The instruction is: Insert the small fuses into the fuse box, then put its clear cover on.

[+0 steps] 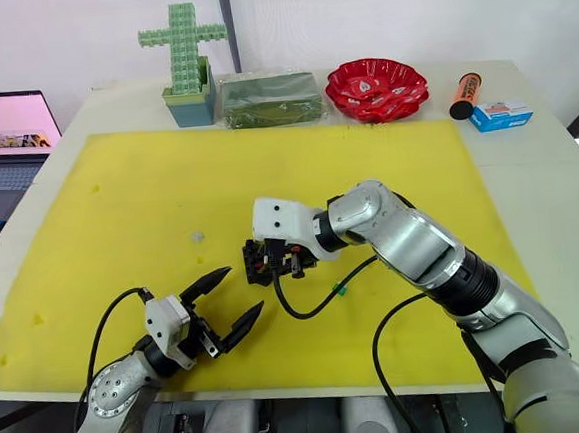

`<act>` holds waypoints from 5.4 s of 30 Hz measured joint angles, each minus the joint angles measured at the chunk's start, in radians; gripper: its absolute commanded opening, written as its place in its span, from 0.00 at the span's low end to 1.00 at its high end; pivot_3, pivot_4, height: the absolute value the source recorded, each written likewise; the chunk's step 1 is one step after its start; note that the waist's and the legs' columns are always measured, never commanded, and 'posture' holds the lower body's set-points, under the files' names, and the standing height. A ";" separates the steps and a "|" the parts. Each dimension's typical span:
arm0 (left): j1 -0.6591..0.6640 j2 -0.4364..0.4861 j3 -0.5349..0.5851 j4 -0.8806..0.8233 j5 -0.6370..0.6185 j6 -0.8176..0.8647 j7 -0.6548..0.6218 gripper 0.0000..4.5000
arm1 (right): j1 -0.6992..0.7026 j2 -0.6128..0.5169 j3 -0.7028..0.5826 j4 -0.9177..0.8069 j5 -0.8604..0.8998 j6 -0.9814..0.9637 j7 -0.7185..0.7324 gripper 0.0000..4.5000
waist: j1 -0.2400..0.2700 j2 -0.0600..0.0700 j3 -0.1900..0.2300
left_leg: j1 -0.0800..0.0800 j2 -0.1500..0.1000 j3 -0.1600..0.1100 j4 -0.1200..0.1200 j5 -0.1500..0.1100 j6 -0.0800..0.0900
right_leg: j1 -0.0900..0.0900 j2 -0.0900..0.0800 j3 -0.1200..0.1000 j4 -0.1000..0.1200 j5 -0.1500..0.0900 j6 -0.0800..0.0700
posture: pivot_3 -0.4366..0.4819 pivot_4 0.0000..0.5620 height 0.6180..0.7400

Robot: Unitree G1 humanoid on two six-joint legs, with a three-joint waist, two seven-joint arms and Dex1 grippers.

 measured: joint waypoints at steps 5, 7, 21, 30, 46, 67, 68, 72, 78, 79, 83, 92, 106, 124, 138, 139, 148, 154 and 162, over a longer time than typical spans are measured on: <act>-0.015 -0.001 0.002 0.014 0.000 -0.009 0.000 1.00 | 0.019 0.020 -0.023 0.008 0.019 0.006 -0.010 0.09 | 0.000 0.000 0.000 | 0.000 0.000 0.000 0.000 0.000 0.000 | 0.000 0.000 0.000 0.000 0.000 0.000 | 0.48 0.27 1.00; -0.018 -0.002 0.004 0.018 0.001 -0.014 0.001 1.00 | 0.027 0.027 -0.022 0.022 0.019 -0.002 -0.013 0.01 | 0.000 0.000 0.000 | 0.000 0.000 0.000 0.000 0.000 0.000 | 0.000 0.000 0.000 0.000 0.000 0.000 | 0.48 0.27 1.00; -0.010 -0.008 0.005 0.017 0.010 -0.022 0.023 1.00 | 0.047 0.031 -0.013 0.061 -0.002 -0.046 -0.019 0.01 | 0.000 0.000 0.000 | 0.000 -0.001 0.000 0.000 0.000 0.000 | 0.000 0.001 0.000 0.000 0.000 0.000 | 0.48 0.27 1.00; -0.002 -0.007 0.005 0.004 0.011 -0.015 0.028 1.00 | 0.047 0.038 -0.017 0.059 -0.001 -0.043 -0.021 0.01 | 0.000 0.000 0.000 | 0.000 -0.001 0.000 0.000 0.000 0.000 | 0.000 0.002 0.000 0.000 0.000 0.000 | 0.48 0.27 1.00; -0.003 -0.002 0.005 -0.032 0.013 0.030 0.047 1.00 | 0.047 0.044 -0.018 0.036 0.028 -0.014 -0.013 0.01 | 0.000 0.000 0.000 | 0.000 -0.001 0.000 0.000 0.000 0.000 | 0.000 0.002 0.000 0.000 0.000 0.001 | 0.48 0.27 1.00; -0.020 -0.003 0.003 -0.093 0.022 0.099 0.070 1.00 | 0.071 0.037 0.022 0.051 -0.023 -0.094 -0.015 0.01 | 0.000 0.000 0.000 | 0.005 -0.001 0.000 0.000 0.000 0.000 | 0.005 0.003 0.000 0.000 0.000 0.001 | 0.48 0.27 1.00; -0.020 -0.003 0.003 -0.094 0.022 0.102 0.070 1.00 | 0.071 0.037 0.029 0.056 -0.031 -0.110 -0.015 0.01 | 0.000 0.000 0.000 | 0.005 -0.001 0.000 0.000 0.000 0.000 | 0.005 0.003 0.000 0.000 0.000 0.001 | 0.48 0.27 1.00; -0.019 -0.003 0.001 -0.102 0.022 0.118 0.078 1.00 | 0.072 0.048 0.042 0.076 -0.052 -0.148 -0.019 0.01 | -0.001 0.000 0.000 | 0.008 -0.001 0.000 0.000 0.000 0.000 | 0.006 0.003 0.000 0.000 0.000 0.000 | 0.48 0.27 1.00; -0.016 -0.003 -0.001 -0.133 0.022 0.138 0.090 1.00 | 0.084 0.044 0.059 0.122 -0.094 -0.258 -0.009 0.01 | 0.000 0.000 0.000 | 0.013 0.000 0.000 0.000 0.000 0.000 | 0.008 0.002 0.000 0.000 0.000 0.000 | 0.48 0.27 1.00; -0.015 -0.003 -0.001 -0.133 0.022 0.141 0.090 1.00 | 0.087 0.044 0.059 0.125 -0.097 -0.268 -0.007 0.01 | 0.000 0.000 0.000 | 0.014 0.000 0.000 0.000 0.000 0.000 | 0.008 0.002 0.000 0.000 0.000 0.000 | 0.48 0.27 1.00; -0.015 -0.003 -0.001 -0.141 0.023 0.152 0.096 1.00 | 0.098 0.043 0.060 0.131 -0.110 -0.297 0.003 0.01 | 0.000 0.000 0.000 | 0.014 0.000 0.000 0.000 0.000 0.000 | 0.008 0.001 0.001 0.000 0.000 0.000 | 0.48 0.27 1.00; -0.015 0.012 0.001 -0.169 0.019 0.182 0.097 1.00 | 0.105 0.048 -0.009 0.118 -0.057 -0.235 0.013 0.01 | 0.002 -0.001 0.000 | 0.012 0.001 0.000 -0.001 0.000 0.000 | 0.007 -0.003 0.001 0.000 0.000 0.000 | 0.48 0.27 1.00; -0.042 0.320 0.245 -0.152 -0.233 0.271 -0.203 1.00 | 0.240 -0.001 -0.376 -0.019 0.144 -0.182 -0.041 0.13 | 0.005 -0.001 0.001 | -0.001 0.000 -0.001 -0.002 0.000 0.000 | 0.000 -0.002 -0.001 -0.002 0.000 0.000 | 0.48 0.27 1.00; -0.374 0.466 0.535 0.480 -0.195 0.264 -0.223 1.00 | 0.782 -0.135 -0.921 0.232 0.108 -0.599 -0.166 0.99 | -0.003 -0.003 0.003 | 0.006 0.003 0.005 -0.001 0.000 0.001 | 0.004 0.009 0.001 0.000 0.001 0.004 | 0.48 0.27 1.00; -0.629 0.543 0.619 0.566 -0.354 0.939 0.004 1.00 | 0.464 -0.100 -0.595 -0.114 0.311 -0.357 -0.140 0.99 | 0.001 -0.007 0.006 | 0.012 0.016 0.005 -0.007 0.000 0.001 | 0.004 0.023 0.003 0.003 0.004 0.007 | 0.48 0.27 1.00; -0.641 0.542 0.660 0.571 -0.415 1.014 -0.010 1.00 | 0.423 -0.093 -0.558 -0.121 0.314 -0.352 -0.128 0.99 | -0.001 -0.008 0.006 | 0.012 0.016 0.005 -0.007 0.000 0.001 | 0.004 0.023 0.003 0.002 0.004 0.007 | 0.48 0.27 1.00; -0.478 0.325 0.963 0.333 -0.930 1.538 0.223 1.00 | 0.279 0.016 -0.355 -0.075 0.275 -0.342 -0.123 0.99 | 0.000 -0.013 0.007 | 0.012 0.016 0.003 -0.006 -0.001 0.000 | 0.005 0.013 0.002 0.002 0.004 0.008 | 0.48 0.27 1.00; -0.247 0.027 0.931 -0.014 -1.214 1.459 0.558 1.00 | 0.295 0.023 -0.360 -0.068 0.256 -0.352 -0.151 0.99 | 0.001 -0.014 0.006 | 0.012 0.011 0.003 -0.008 0.002 -0.007 | 0.005 0.000 0.001 0.001 0.003 0.002 | 0.48 0.27 1.00; -0.164 -0.192 0.742 -0.207 -1.240 1.186 0.737 1.00 | 0.295 0.036 -0.369 -0.059 0.254 -0.354 -0.175 0.99 | 0.003 -0.014 0.006 | 0.012 0.008 0.006 -0.008 0.004 -0.007 | 0.006 -0.001 0.002 -0.003 0.006 -0.003 | 0.48 0.27 1.00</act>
